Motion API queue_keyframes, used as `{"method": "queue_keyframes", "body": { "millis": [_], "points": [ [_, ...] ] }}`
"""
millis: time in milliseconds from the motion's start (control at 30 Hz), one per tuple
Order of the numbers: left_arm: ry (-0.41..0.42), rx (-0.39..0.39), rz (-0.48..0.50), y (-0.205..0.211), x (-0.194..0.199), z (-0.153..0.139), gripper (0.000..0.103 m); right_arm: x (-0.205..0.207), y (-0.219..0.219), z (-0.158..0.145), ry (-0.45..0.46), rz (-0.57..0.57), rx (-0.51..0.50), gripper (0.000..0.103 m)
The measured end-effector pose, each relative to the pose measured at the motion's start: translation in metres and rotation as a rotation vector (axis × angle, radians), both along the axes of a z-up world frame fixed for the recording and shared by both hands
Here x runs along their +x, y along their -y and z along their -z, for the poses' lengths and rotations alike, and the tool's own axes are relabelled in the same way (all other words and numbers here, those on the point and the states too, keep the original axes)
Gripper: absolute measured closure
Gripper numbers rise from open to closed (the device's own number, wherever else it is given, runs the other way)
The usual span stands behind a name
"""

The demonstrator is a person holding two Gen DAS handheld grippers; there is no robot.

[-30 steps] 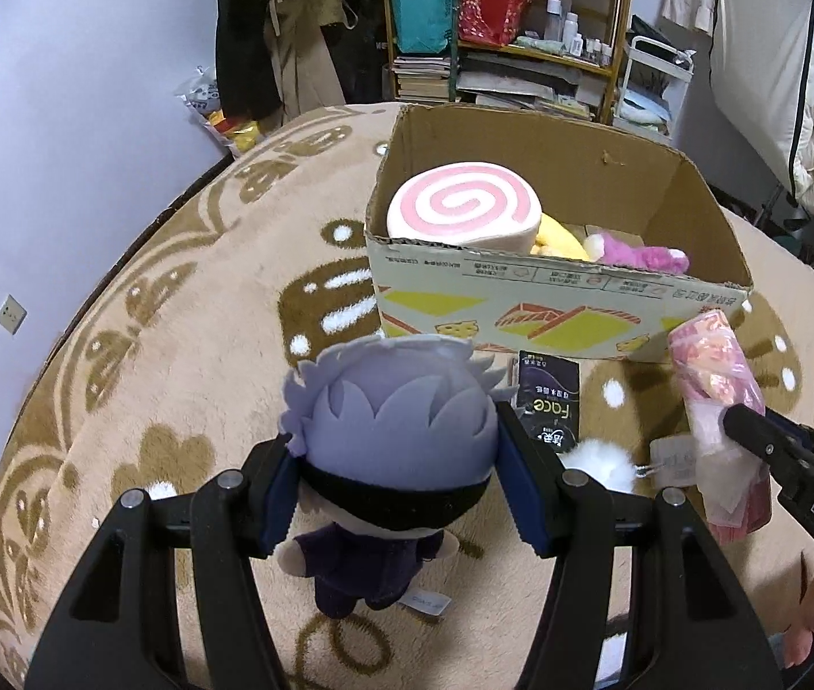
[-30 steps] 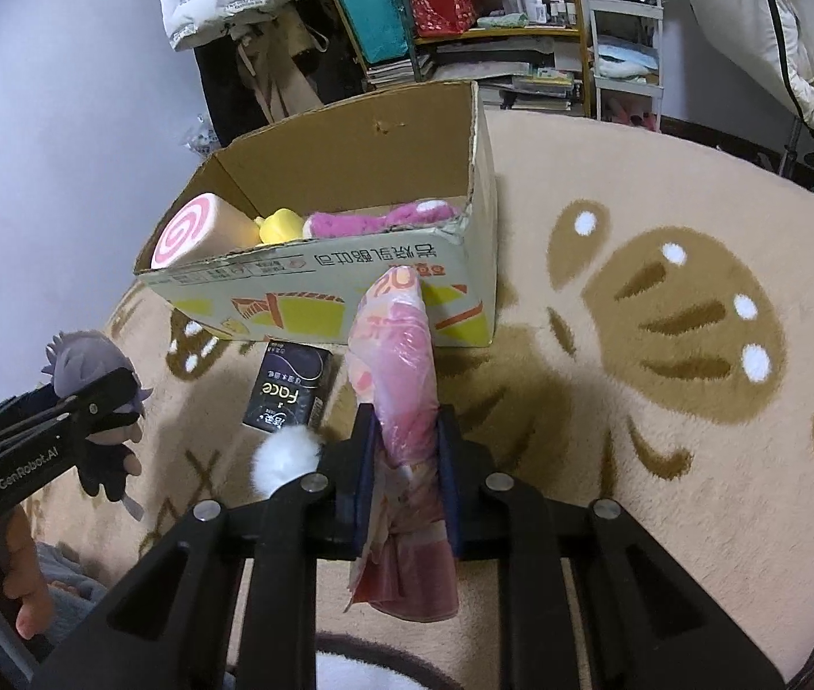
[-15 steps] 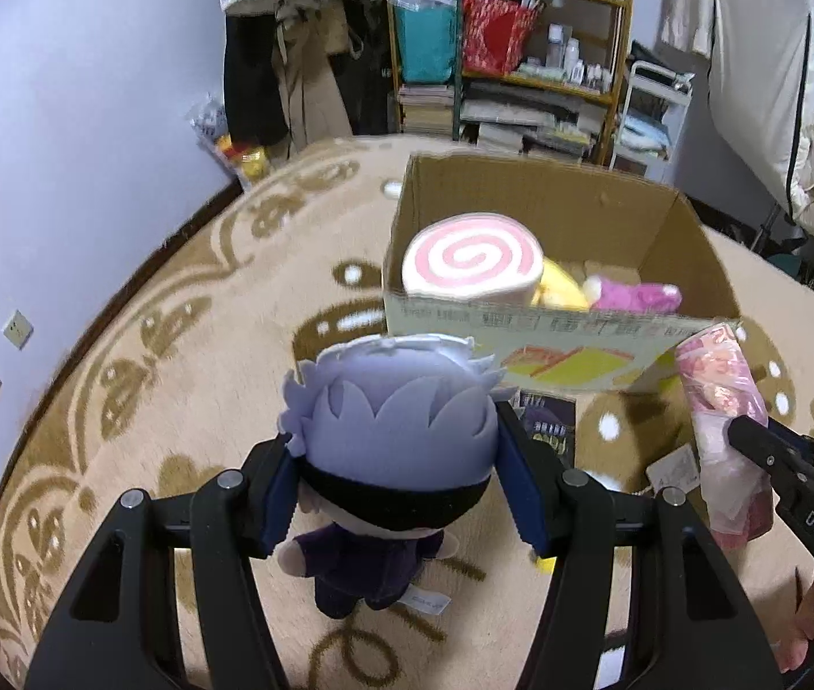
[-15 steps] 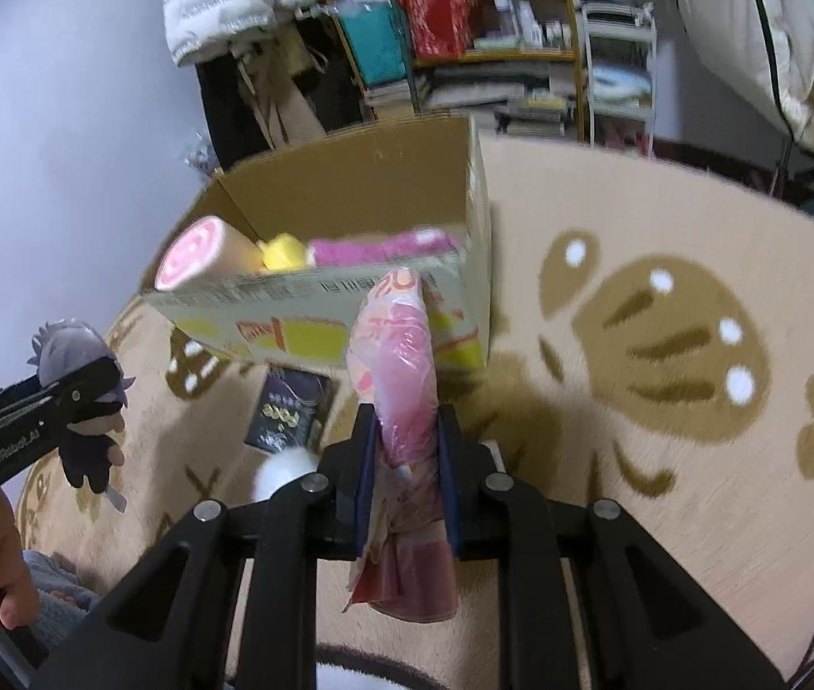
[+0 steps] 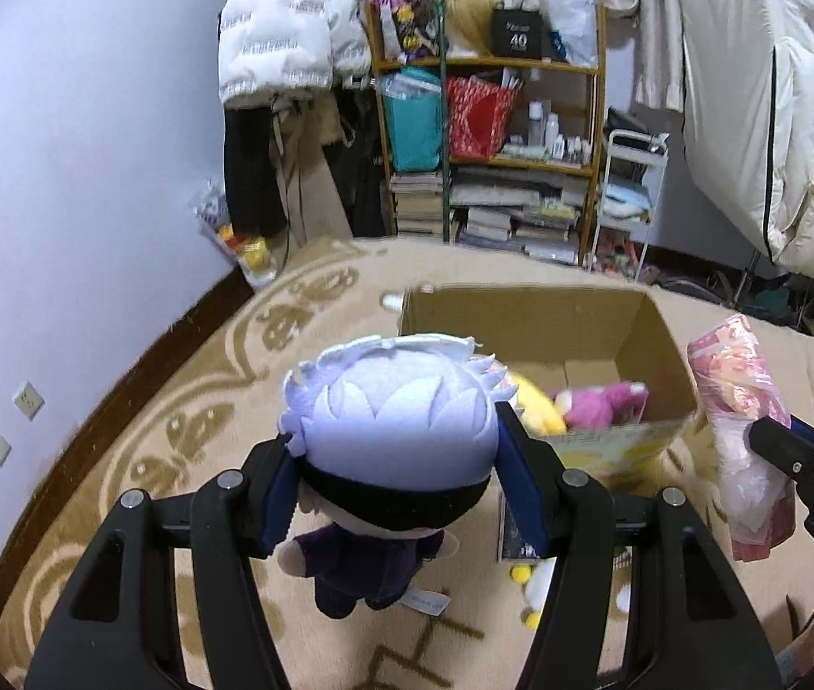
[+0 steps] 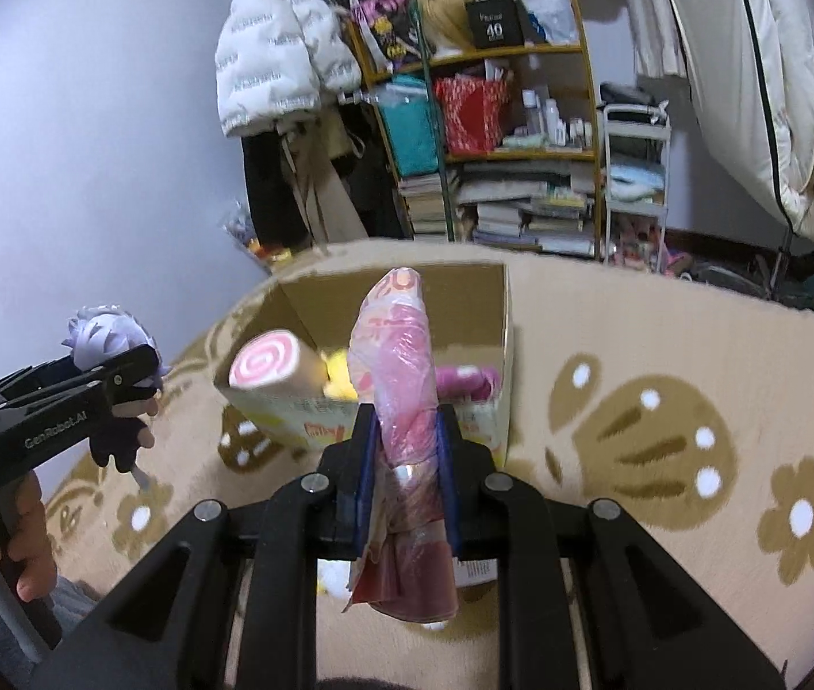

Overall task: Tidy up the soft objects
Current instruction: 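Lift doll over box with left tool while right tool lifts towel roll over box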

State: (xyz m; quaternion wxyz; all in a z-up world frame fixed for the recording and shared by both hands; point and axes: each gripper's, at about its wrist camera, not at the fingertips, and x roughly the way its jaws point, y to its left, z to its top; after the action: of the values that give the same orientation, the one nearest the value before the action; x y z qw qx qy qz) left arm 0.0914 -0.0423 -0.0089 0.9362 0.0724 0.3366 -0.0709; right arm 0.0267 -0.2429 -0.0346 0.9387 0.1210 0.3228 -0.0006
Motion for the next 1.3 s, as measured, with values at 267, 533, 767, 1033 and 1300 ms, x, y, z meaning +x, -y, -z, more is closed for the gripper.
{"method": "queue_keyframes", "body": {
  "millis": [267,533,767,1033,1300],
  "points": [
    [0.082,0.03,0.039,0.02,0.022,-0.017,0.043,0.015,0.004,-0.016,0.06,0.007,-0.022,0.083],
    [0.13,0.031,0.072,0.036,0.046,-0.027,0.043,0.044,0.008,-0.025,0.095,0.014,-0.034,0.083],
    [0.143,-0.014,0.076,0.041,0.07,-0.031,0.043,0.062,0.009,-0.024,0.107,0.009,-0.044,0.083],
    [0.098,-0.075,0.081,0.041,0.092,-0.017,0.043,0.088,0.009,-0.014,0.101,-0.016,-0.064,0.083],
    [0.001,-0.139,0.087,0.041,0.113,0.009,0.043,0.101,0.013,0.005,0.07,-0.015,-0.038,0.083]
  ]
}}
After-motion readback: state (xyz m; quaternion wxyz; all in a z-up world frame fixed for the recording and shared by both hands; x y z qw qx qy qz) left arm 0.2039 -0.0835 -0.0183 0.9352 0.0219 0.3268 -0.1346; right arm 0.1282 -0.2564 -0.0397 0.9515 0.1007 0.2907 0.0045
